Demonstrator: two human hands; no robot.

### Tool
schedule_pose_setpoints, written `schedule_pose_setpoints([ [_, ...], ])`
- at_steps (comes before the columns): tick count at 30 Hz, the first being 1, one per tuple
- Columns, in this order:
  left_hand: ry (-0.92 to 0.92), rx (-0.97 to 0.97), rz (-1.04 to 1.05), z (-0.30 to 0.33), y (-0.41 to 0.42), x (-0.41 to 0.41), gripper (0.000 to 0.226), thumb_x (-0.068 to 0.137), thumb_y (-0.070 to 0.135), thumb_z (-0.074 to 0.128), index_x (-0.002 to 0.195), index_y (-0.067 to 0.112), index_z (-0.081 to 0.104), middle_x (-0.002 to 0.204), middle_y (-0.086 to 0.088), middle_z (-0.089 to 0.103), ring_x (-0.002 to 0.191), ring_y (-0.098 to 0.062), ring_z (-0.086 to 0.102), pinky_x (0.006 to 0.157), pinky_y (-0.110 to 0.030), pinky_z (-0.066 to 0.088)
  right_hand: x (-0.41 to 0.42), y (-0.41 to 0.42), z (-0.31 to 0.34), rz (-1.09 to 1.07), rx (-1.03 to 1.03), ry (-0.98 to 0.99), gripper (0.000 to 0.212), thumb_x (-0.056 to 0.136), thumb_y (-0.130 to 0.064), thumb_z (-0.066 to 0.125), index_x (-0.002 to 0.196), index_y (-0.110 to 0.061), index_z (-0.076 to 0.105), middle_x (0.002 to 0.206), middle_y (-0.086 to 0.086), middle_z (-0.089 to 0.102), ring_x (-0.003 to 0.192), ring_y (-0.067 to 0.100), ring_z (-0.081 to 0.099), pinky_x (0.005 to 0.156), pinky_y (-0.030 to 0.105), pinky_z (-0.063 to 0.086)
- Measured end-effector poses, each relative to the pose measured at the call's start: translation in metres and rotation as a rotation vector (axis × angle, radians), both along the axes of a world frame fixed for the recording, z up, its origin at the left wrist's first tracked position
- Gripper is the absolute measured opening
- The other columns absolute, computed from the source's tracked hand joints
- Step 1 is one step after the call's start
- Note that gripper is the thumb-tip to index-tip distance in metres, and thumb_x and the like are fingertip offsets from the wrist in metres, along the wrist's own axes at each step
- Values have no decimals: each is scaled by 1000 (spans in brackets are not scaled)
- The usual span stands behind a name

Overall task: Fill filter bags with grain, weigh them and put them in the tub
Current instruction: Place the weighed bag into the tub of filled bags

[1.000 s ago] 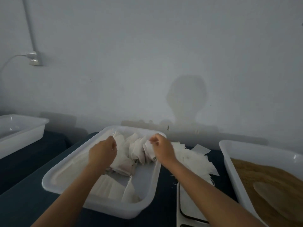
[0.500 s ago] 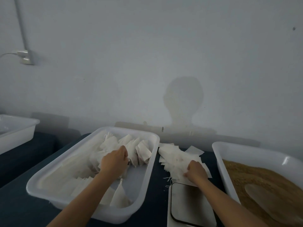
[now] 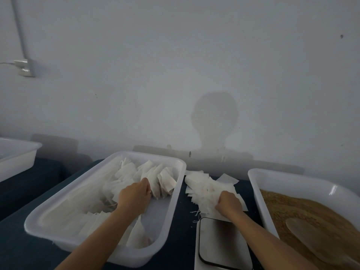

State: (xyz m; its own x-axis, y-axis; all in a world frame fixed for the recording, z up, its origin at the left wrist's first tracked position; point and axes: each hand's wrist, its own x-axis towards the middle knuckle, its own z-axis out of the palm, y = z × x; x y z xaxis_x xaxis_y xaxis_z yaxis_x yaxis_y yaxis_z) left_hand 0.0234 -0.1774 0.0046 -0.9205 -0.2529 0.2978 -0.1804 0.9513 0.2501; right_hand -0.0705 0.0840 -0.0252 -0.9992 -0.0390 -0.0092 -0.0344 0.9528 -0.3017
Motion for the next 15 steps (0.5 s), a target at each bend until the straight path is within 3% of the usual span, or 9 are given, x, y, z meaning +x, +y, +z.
schedule_pose_setpoints([
  [2,-2,1,1,0,-1,1,2,94,23,42,93,22,43,93,0,65,84,-21,61,69,-28,43,-1,3,-1,0,-10,6,5,90,-13,55,89,-9,57,103,8,61,100,23,60,69,23,36],
  [4,7,-10,3,-1,-1,1,3,95,24,41,93,22,43,91,1,65,81,-19,61,66,-26,40,0,5,1,-6,-48,16,15,91,-16,58,103,-8,60,112,6,62,104,22,59,74,24,40],
  [8,19,-20,1,-3,1,1,10,96,24,37,96,21,47,82,3,61,71,-15,56,61,-23,38,-1,8,8,-35,-134,29,16,95,-16,52,102,-6,63,111,7,64,102,22,60,80,26,45],
  [10,46,1,-5,1,3,1,8,96,24,38,95,22,45,84,3,62,73,-16,58,62,-24,39,-1,12,17,-37,-150,49,18,96,-15,49,84,-9,61,94,6,62,86,20,59,71,26,44],
  [12,96,49,-23,9,10,1,5,96,25,41,94,24,45,89,3,65,76,-16,59,63,-24,40,-4,19,32,-63,-213,128,35,95,-11,44,61,-14,42,70,1,49,62,14,47,53,24,35],
  [15,166,176,-122,26,39,-3,4,94,23,47,97,22,50,91,4,65,79,-14,59,70,-27,46,-4,38,60,-89,-384,228,29,91,-7,44,62,-7,40,65,8,47,59,19,47,54,26,33],
])
